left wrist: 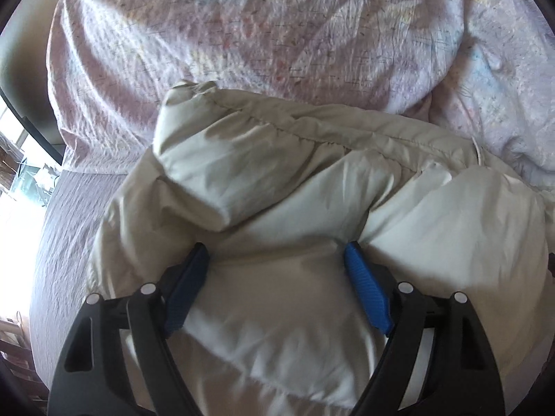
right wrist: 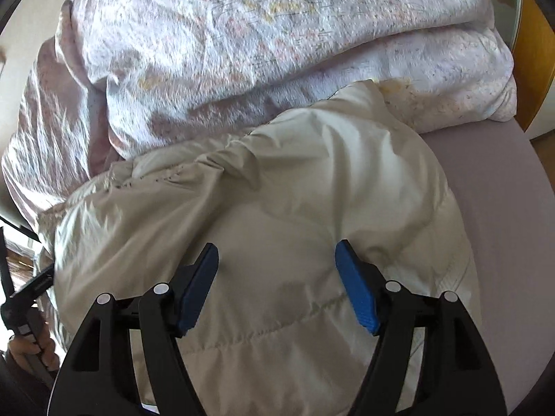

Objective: Fold large clothes

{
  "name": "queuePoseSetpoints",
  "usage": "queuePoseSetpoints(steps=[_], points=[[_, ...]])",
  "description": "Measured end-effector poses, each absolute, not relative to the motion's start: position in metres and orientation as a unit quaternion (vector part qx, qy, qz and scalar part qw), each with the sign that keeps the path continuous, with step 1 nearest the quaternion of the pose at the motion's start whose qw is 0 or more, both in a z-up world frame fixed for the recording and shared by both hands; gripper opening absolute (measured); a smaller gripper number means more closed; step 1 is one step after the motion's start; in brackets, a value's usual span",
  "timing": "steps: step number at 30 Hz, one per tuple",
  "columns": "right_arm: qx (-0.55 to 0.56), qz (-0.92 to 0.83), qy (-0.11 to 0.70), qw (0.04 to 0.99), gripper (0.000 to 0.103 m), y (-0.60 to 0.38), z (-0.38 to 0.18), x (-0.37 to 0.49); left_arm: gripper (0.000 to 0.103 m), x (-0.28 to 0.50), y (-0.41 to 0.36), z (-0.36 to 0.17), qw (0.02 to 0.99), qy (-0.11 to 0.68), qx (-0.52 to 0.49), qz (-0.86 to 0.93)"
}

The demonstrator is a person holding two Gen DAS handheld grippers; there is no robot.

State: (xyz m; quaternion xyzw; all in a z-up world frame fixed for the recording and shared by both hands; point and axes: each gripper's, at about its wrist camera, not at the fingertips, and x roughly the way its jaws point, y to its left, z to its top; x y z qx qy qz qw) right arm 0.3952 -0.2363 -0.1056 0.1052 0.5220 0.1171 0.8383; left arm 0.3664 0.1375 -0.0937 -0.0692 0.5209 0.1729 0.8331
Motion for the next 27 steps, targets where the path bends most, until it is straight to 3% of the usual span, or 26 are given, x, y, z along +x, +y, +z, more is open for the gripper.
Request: queuePoseSetpoints(steps=[5, 13, 27], points=[[0.065, 0.105, 0.520, 0.845, 0.072, -0.227, -0.115, 0.389, 0.081, 0.348, 0.136, -0.092, 0.842, 0.508, -0.058, 0.173], [0.022, 0.083, 0.514, 0.854, 0.085, -0.207, -0.141, 0.399, 0.088, 0.361, 0.139, -0.111, 0.844, 0.503, -0.037, 0.184], [0.003, 0.077, 0.490, 0.868, 0.097, -0.201, -0.168, 0.407, 0.099, 0.377, 0.174, -0.138, 0.853, 0.488, -0.059, 0.176]])
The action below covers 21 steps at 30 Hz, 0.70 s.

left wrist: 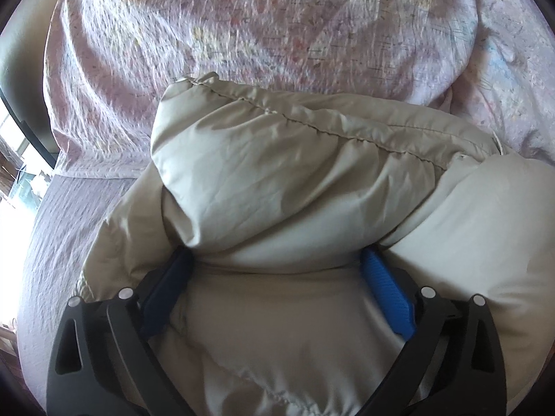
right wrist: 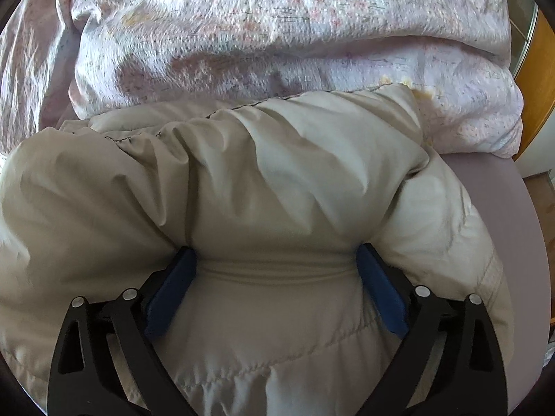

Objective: Fold large clothes

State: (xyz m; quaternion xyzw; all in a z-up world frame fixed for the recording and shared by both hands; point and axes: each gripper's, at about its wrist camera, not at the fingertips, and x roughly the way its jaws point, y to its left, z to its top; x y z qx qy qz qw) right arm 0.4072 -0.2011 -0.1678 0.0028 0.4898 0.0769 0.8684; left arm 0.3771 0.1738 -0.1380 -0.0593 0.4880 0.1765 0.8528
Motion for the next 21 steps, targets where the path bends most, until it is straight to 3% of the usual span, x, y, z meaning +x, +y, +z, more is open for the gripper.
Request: queuePoseSetpoints(steps=[5, 21], points=[[-0.001, 0.073, 0.478, 0.875, 0.102, -0.195, -0.175, 0.416, 0.101, 0.380, 0.184, -0.147, 0.859, 0.478, -0.064, 0.173], [-0.005, 0.075, 0.443, 0.893, 0.102, -0.167, -0.204, 0.432, 0.101, 0.385, 0.187, -0.149, 0.871, 0.454, -0.066, 0.174]])
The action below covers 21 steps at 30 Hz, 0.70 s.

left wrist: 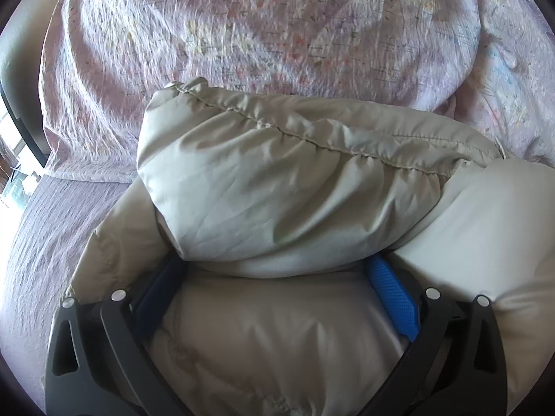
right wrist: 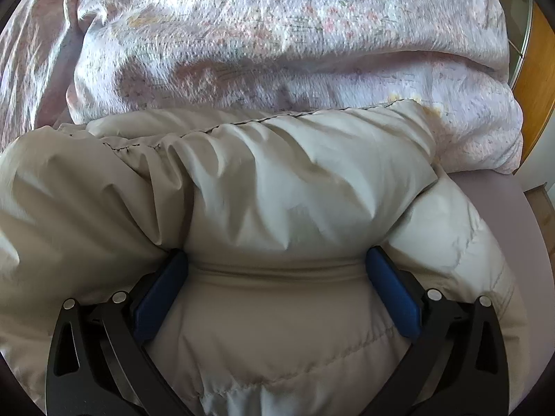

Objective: Fold large clothes

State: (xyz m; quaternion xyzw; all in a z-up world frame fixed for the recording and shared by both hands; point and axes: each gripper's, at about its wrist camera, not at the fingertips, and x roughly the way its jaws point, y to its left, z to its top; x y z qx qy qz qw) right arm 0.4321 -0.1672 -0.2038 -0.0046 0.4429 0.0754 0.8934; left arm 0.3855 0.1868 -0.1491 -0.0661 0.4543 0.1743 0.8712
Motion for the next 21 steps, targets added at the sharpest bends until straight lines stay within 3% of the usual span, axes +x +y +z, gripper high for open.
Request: queuePoseSetpoints(steps=[11, 21], points=[[-0.003, 0.076, 0.440, 0.895, 0.102, -0.167, -0.203, 0.432, 0.101, 0.383, 0.184, -0.155, 0.874, 0.447, -0.064, 0.177], [-0.001, 0.051, 0.493, 0.868, 0.102, -0.184, -0.176, 0.433, 0.100, 0.370, 0.181, -0.130, 0.852, 0.486, -0.058, 0.186]])
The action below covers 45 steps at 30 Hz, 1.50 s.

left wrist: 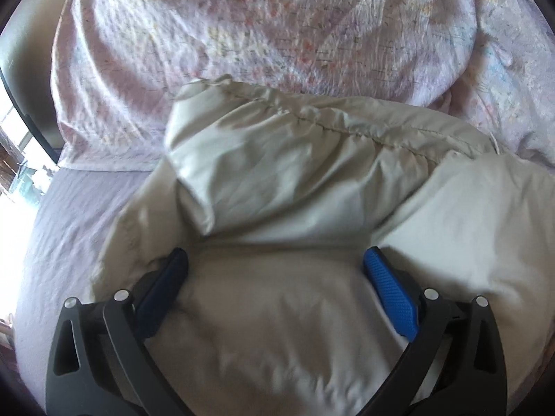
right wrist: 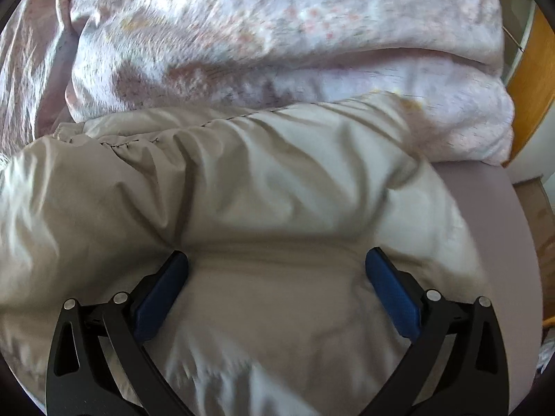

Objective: Fold large clothes

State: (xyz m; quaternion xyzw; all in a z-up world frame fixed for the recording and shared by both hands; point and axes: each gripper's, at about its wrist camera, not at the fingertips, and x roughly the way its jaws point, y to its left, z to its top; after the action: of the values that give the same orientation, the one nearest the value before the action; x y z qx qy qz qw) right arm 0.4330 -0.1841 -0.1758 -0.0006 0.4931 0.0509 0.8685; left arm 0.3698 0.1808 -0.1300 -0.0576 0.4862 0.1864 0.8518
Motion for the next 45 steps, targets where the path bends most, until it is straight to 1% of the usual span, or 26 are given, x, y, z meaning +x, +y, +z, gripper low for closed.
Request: queuePoseSetpoints(steps=[4, 8, 11, 14, 17, 20, 21, 22, 23, 24, 25, 26, 27, 28, 29, 30, 31, 33, 39, 45], points=[[0.020, 0.012, 0.486, 0.874, 0.102, -0.215, -0.154, 0.419, 0.100, 0.350, 0.186, -0.110, 0.850, 0.487, -0.046, 0.194], [0.044, -0.024, 0.490, 0.870, 0.102, -0.255, -0.146, 0.406, 0.100, 0.330, 0.206, -0.092, 0.847, 0.483, -0.036, 0.219], [0.105, -0.017, 0.526, 0.844, 0.102, -0.284, -0.160, 0.405, 0.100, 0.322, 0.228, -0.092, 0.839, 0.492, -0.057, 0.226], [0.170, 0.022, 0.569, 0.805, 0.102, -0.294, -0.184, 0.410, 0.099, 0.319, 0.248, -0.107, 0.822, 0.515, -0.091, 0.223], [0.197, 0.042, 0.587, 0.784, 0.101, -0.291, -0.201, 0.413, 0.097, 0.309, 0.255, -0.122, 0.812, 0.529, -0.122, 0.212], [0.231, 0.053, 0.598, 0.765, 0.098, -0.289, -0.215, 0.416, 0.093, 0.309, 0.256, -0.130, 0.810, 0.531, -0.145, 0.203], [0.237, 0.052, 0.598, 0.764, 0.095, -0.289, -0.217, 0.417, 0.089, 0.309, 0.256, -0.133, 0.809, 0.531, -0.153, 0.199], [0.242, 0.055, 0.599, 0.762, 0.088, -0.288, -0.219, 0.418, 0.087, 0.310, 0.256, -0.135, 0.809, 0.529, -0.164, 0.194], [0.246, 0.055, 0.599, 0.760, 0.086, -0.288, -0.220, 0.417, 0.082, 0.301, 0.255, -0.140, 0.810, 0.528, -0.172, 0.191], [0.250, 0.053, 0.598, 0.759, 0.079, -0.288, -0.221, 0.417, 0.077, 0.299, 0.254, -0.144, 0.810, 0.525, -0.181, 0.189], [0.254, 0.052, 0.597, 0.759, 0.071, -0.289, -0.221, 0.415, 0.074, 0.297, 0.253, -0.146, 0.811, 0.521, -0.187, 0.188], [0.256, 0.051, 0.596, 0.759, 0.067, -0.288, -0.220, 0.413, 0.067, 0.296, 0.252, -0.148, 0.813, 0.517, -0.191, 0.190], [0.261, 0.048, 0.595, 0.759, 0.059, -0.289, -0.219, 0.411, 0.057, 0.294, 0.249, -0.149, 0.815, 0.511, -0.196, 0.187], [0.267, 0.048, 0.593, 0.758, 0.050, -0.290, -0.217, 0.410, 0.052, 0.294, 0.246, -0.148, 0.818, 0.509, -0.197, 0.184], [0.273, 0.048, 0.591, 0.758, 0.046, -0.290, -0.213, 0.409, 0.042, 0.293, 0.242, -0.147, 0.819, 0.507, -0.194, 0.183], [0.279, 0.051, 0.588, 0.758, 0.039, -0.290, -0.210, 0.407, 0.036, 0.292, 0.238, -0.144, 0.822, 0.506, -0.186, 0.183], [0.283, 0.052, 0.585, 0.758, 0.035, -0.294, -0.208, 0.404, 0.035, 0.291, 0.235, -0.141, 0.824, 0.505, -0.178, 0.183], [0.286, 0.054, 0.583, 0.759, 0.032, -0.292, -0.202, 0.396, 0.031, 0.285, 0.231, -0.135, 0.826, 0.505, -0.176, 0.179], [0.293, 0.069, 0.590, 0.749, 0.031, -0.291, -0.199, 0.384, 0.030, 0.259, 0.242, -0.118, 0.825, 0.508, -0.174, 0.176], [0.299, 0.102, 0.606, 0.730, 0.030, -0.274, -0.206, 0.335, 0.030, 0.204, 0.252, -0.108, 0.821, 0.516, -0.172, 0.173]])
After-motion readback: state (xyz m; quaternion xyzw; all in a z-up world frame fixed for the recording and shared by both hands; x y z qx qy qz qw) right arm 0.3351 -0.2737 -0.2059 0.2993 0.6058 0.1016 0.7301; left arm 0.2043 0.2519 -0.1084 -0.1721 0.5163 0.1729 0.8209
